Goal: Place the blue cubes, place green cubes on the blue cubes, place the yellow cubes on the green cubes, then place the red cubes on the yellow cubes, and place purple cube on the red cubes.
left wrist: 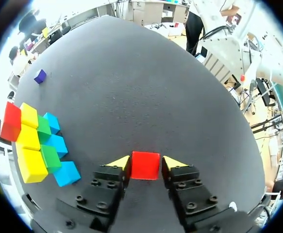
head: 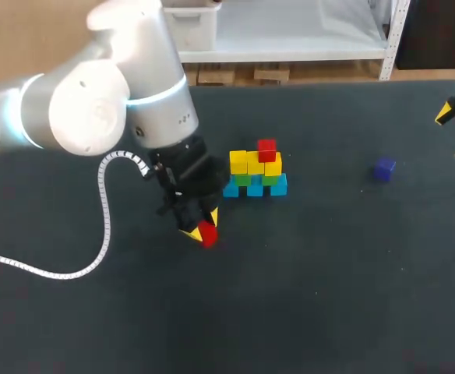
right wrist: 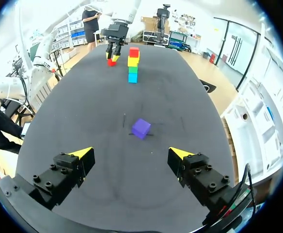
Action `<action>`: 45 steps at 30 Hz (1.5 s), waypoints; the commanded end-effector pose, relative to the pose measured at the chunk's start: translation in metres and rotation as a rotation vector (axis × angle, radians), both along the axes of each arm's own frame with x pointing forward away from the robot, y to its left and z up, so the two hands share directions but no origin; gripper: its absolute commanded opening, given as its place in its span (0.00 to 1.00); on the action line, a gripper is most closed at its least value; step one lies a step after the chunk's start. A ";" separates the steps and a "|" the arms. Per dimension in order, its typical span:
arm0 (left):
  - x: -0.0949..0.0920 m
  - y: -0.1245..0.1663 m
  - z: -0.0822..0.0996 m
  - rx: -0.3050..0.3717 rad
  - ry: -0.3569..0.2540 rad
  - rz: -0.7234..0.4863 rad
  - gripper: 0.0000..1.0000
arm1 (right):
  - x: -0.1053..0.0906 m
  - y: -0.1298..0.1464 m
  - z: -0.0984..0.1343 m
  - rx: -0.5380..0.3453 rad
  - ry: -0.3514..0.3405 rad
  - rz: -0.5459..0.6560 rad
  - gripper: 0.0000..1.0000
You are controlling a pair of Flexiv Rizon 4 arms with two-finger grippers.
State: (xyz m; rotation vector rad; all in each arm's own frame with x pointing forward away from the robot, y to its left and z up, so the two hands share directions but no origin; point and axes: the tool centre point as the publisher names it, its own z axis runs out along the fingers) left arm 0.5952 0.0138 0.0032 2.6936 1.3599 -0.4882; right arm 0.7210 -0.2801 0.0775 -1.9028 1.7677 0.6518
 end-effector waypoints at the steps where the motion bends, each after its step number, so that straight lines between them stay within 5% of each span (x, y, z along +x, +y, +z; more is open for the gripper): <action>1: 0.001 -0.001 -0.002 0.006 0.002 0.012 0.00 | 0.000 0.000 0.000 0.002 0.000 0.001 1.00; 6: 0.005 0.004 0.012 -0.011 -0.020 0.058 0.00 | 0.000 0.000 0.000 0.002 0.000 0.001 1.00; 13: 0.019 0.020 0.068 -0.052 -0.048 0.225 0.00 | 0.000 0.000 0.000 0.002 0.000 0.001 1.00; 20: 0.037 0.033 0.112 0.027 -0.014 0.449 0.00 | 0.000 0.000 0.000 0.002 0.000 0.001 1.00; 23: 0.044 0.034 0.128 0.040 -0.045 0.507 0.00 | 0.000 0.000 0.000 0.002 0.000 0.001 1.00; 27: 0.053 0.030 0.146 0.001 -0.066 0.560 0.00 | 0.000 0.000 0.000 0.002 0.000 0.001 1.00; 31: 0.064 0.020 0.150 -0.050 -0.066 0.560 0.00 | 0.000 0.000 0.000 0.002 0.000 0.001 1.00; 45: 0.081 -0.025 0.141 -0.074 -0.035 0.487 0.00 | 0.000 0.000 0.000 0.002 0.000 0.001 1.00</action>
